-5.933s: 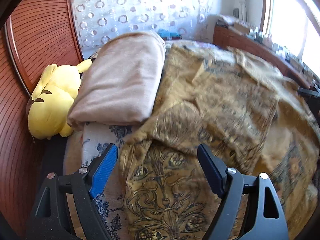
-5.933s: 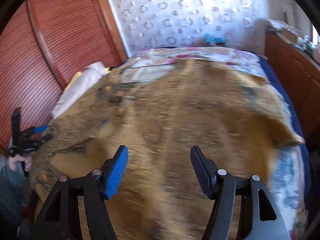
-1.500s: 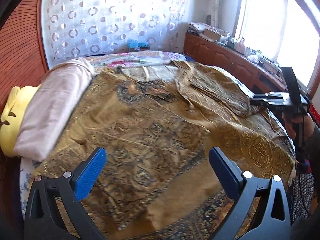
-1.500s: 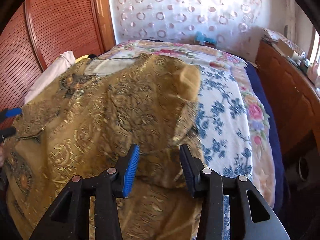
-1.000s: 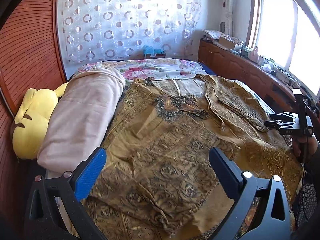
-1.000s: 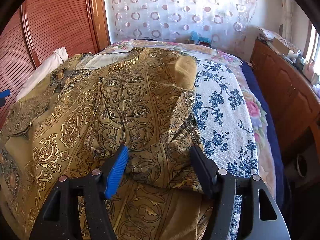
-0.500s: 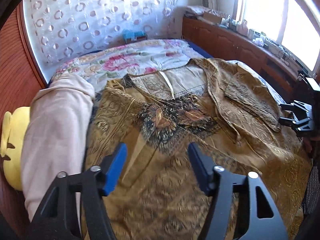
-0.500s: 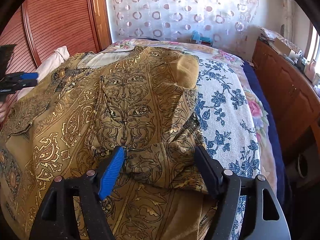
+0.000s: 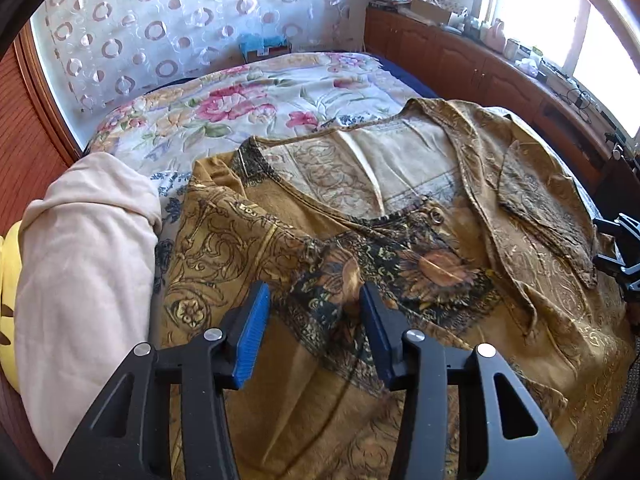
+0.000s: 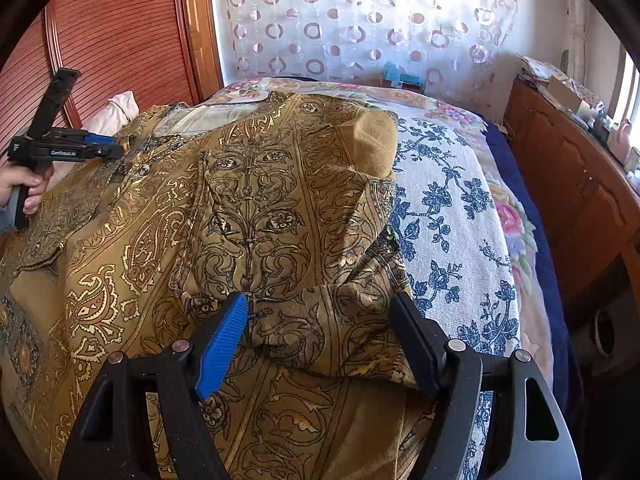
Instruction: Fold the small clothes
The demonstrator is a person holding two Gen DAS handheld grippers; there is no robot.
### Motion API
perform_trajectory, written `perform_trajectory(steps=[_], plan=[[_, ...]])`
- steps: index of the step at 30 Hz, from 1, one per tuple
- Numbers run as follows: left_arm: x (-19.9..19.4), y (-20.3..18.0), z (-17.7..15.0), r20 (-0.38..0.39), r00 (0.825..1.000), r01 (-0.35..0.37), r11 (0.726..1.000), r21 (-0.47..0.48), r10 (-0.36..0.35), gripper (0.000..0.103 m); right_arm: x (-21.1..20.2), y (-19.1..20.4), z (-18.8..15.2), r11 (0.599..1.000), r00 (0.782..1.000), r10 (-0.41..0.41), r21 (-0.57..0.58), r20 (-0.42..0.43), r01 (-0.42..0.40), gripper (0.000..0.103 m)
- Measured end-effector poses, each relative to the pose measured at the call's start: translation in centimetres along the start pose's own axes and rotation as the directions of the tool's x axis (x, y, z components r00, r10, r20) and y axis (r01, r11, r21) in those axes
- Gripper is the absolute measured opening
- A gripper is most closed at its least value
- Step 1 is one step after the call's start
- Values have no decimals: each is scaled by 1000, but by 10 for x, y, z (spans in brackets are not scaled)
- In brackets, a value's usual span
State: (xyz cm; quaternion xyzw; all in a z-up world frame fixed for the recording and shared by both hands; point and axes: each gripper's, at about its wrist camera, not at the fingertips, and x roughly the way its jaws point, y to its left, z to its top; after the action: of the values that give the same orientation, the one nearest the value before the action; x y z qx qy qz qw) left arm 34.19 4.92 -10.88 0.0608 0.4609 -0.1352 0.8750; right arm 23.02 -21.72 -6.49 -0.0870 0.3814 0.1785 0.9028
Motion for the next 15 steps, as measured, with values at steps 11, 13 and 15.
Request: perform_trajectory(steps=[11, 13, 15], plan=[[-32, 13, 3, 95, 995, 12, 1000, -9, -11, 4, 0, 0, 0, 1000, 1000, 1, 0, 0, -1, 76], [-47, 25, 8, 136, 991, -3, 999, -32, 7, 4, 0, 0, 0, 1000, 1000, 2, 1, 0, -2, 76], [-63, 40, 12, 174, 984, -32, 998, -63, 43, 4, 0, -1, 0, 1000, 1000, 3, 1, 0, -3, 76]])
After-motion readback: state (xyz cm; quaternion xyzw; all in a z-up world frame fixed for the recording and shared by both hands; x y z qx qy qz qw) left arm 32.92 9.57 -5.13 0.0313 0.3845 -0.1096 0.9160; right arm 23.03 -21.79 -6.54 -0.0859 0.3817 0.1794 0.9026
